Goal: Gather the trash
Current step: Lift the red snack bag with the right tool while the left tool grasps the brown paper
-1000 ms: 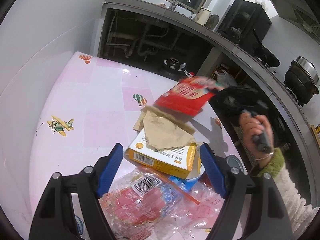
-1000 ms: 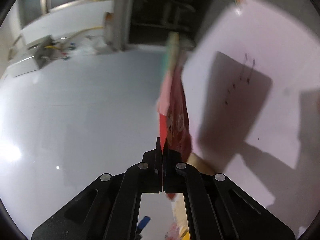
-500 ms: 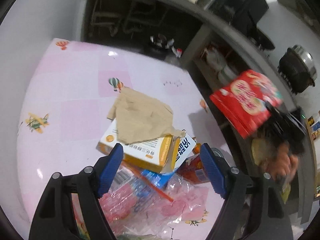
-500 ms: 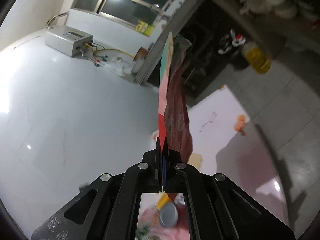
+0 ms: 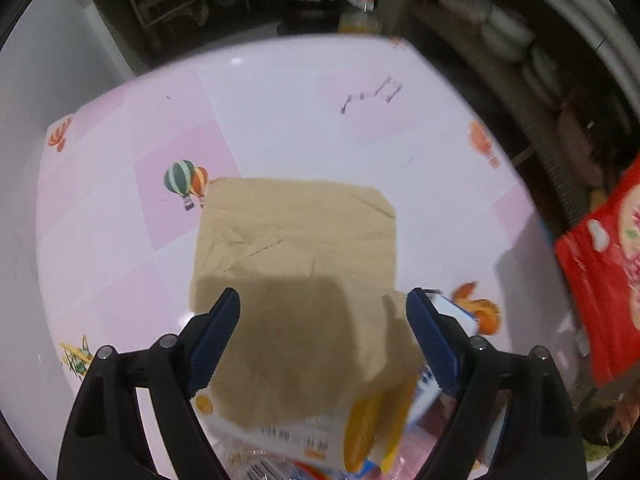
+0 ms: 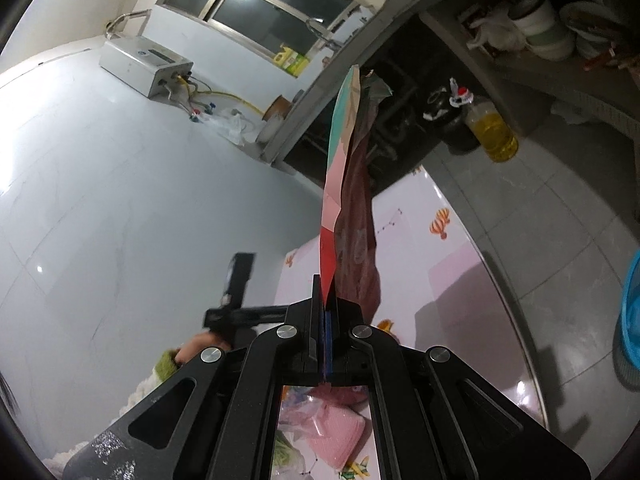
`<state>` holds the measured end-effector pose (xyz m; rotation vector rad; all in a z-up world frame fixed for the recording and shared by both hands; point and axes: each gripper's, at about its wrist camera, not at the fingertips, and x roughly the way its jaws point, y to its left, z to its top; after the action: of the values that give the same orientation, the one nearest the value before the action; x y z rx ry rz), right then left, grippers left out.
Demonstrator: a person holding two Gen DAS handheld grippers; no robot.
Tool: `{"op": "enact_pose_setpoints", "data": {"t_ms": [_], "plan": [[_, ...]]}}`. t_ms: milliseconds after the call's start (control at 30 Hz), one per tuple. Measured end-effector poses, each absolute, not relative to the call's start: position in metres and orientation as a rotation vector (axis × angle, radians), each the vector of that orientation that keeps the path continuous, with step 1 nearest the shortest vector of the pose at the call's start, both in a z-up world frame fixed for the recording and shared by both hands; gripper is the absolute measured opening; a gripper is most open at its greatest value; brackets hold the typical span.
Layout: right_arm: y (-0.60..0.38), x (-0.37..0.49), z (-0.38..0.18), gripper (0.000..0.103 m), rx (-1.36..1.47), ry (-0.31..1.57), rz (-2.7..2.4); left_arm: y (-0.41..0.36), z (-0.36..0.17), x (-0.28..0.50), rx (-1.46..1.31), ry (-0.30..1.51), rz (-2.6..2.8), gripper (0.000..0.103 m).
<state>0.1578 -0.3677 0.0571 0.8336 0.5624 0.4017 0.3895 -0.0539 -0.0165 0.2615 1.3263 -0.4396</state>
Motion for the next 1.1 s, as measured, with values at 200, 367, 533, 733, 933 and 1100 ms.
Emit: {"op": "enact_pose_setpoints", "data": {"t_ms": [200, 367, 533, 733, 933, 1100], "plan": [[-0.372, 0.155, 0.050, 0.000, 0.832, 0.582, 0.399, -0.076, -0.041, 0.393, 0.406, 1.403, -0.478, 0.083], [-0.374, 0.154, 0.052, 0.000, 0.841, 0.586, 0.393, -0.080, -0.055, 0.395, 0.468, 1.440, -0.457, 0.083], [-0.374, 0.151, 0.049, 0.000, 0.850, 0.593, 0.393, -0.080, -0.061, 0.405, 0.455, 1.456, -0.438, 0.062], [-0.373, 0.150, 0.049, 0.000, 0.855, 0.600, 0.390, -0.074, -0.057, 0.412, 0.411, 1.431, -0.445, 0.040], [-0.373, 0.147, 0.049, 0.000, 0.860, 0.600, 0.385, -0.057, -0.053, 0.417, 0.348, 1.399, -0.429, 0.013], [-0.373, 0.144, 0.050, 0.000, 0.858, 0.602, 0.374, -0.038, -0.045, 0.419, 0.294, 1.333, -0.428, 0.007]]}}
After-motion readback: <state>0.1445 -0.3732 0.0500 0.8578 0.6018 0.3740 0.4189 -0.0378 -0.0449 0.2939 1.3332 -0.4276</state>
